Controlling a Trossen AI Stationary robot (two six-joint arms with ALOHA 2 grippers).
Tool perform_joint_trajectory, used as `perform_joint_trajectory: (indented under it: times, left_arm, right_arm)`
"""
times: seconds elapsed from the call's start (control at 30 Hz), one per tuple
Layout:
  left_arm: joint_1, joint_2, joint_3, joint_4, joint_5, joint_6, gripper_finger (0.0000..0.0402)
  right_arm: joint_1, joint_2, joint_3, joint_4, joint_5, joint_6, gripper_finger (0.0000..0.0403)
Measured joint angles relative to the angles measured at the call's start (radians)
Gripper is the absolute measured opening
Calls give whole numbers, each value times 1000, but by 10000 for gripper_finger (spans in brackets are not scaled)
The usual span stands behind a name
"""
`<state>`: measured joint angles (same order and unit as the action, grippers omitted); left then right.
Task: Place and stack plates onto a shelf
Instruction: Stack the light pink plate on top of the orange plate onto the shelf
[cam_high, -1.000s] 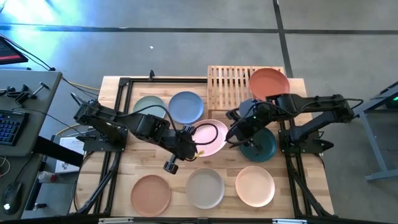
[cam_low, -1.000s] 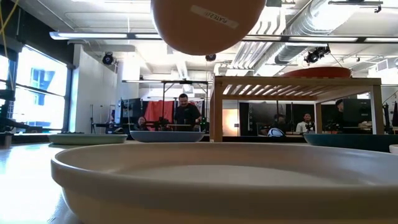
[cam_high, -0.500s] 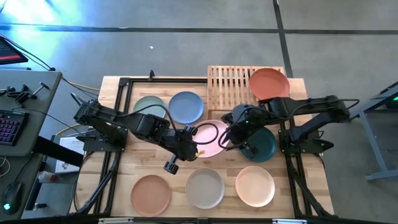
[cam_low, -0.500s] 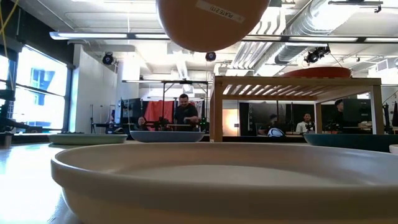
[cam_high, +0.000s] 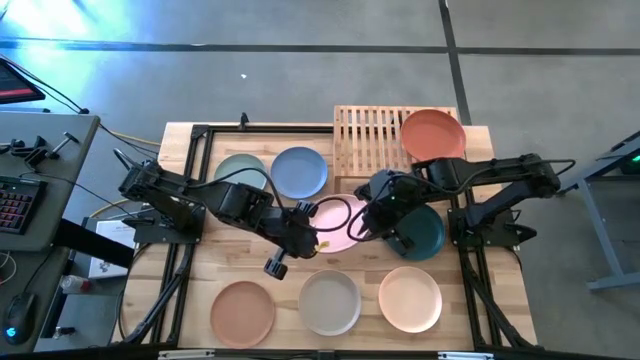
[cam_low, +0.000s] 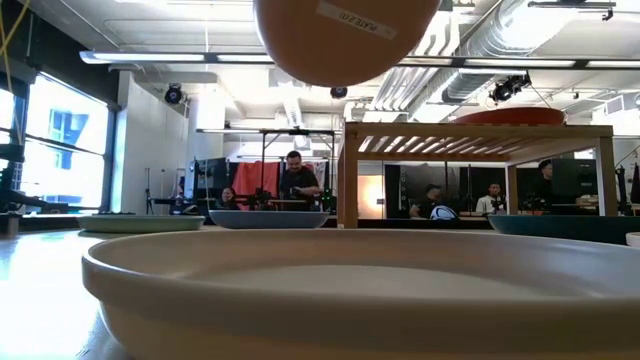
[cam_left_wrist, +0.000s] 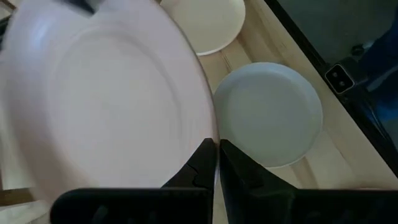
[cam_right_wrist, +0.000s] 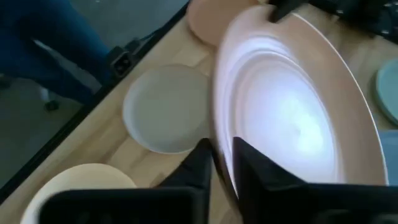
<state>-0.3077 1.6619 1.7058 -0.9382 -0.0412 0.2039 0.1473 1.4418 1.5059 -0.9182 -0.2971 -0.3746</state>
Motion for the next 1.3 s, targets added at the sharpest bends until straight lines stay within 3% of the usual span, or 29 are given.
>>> perform_joint_trajectory:
  times: [0.07, 0.73, 1.03, 1.3]
  left_arm:
    - [1, 0, 0, 0, -5, 1, 0]
    - [31, 0, 0, 9, -70, -123, 48]
    - [38, 0, 0, 8, -66, -201, 92]
    - [49, -13, 0, 3, -56, -283, 99]
  right_arm:
    - [3, 0, 0, -4, -2, -1, 8]
    - [50, 0, 0, 5, 139, 112, 0]
    - [50, 0, 0, -6, 139, 176, 0]
    - [70, -1, 0, -50, 147, 226, 1]
